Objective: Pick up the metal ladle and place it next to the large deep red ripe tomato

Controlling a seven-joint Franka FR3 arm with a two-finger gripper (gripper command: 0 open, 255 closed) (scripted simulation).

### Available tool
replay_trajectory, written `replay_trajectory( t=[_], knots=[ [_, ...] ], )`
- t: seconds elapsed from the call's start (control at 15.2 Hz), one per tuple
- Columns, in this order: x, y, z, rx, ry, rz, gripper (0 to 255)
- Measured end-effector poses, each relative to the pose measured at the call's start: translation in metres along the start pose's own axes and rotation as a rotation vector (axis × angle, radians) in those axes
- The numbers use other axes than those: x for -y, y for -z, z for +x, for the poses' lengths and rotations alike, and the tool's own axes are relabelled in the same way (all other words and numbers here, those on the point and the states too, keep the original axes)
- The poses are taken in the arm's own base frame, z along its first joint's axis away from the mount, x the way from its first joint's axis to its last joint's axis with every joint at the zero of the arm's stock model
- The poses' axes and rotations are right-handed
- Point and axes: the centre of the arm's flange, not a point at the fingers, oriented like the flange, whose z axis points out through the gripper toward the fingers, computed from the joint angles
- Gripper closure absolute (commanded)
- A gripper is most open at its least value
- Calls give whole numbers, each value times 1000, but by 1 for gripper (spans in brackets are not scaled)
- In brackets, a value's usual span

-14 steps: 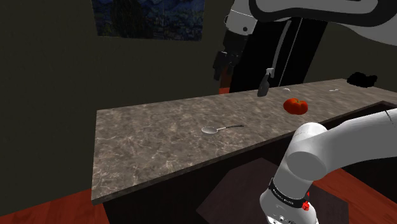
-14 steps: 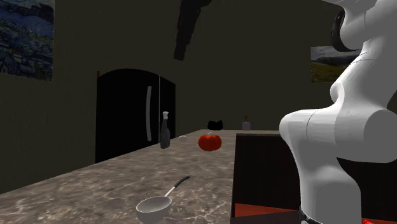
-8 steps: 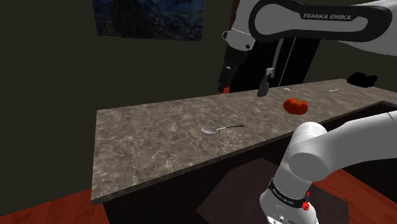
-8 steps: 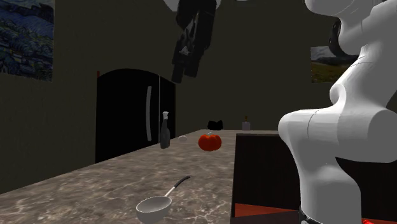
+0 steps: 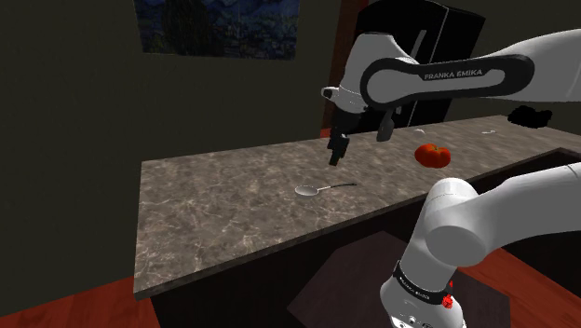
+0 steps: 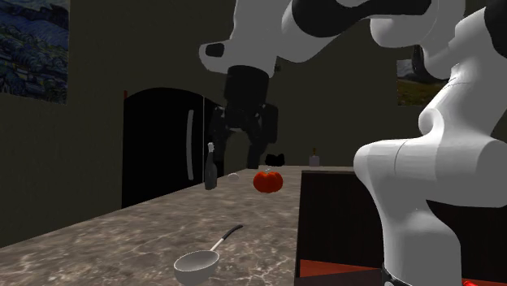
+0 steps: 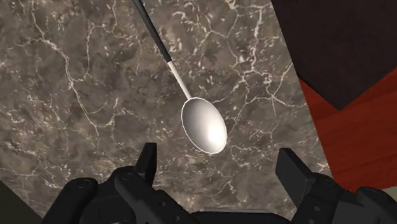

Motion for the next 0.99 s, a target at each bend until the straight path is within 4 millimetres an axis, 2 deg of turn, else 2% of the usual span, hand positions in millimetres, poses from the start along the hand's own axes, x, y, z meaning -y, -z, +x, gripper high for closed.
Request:
replay_trajectory(
  t=[0.53, 0.73, 0.99],
  knots=[
    [-35, -94, -26, 26, 398, 29, 0],
    [-49, -121, -29, 33, 514, 36, 0],
    [-51, -145, -31, 35, 537, 37, 0]
  ],
)
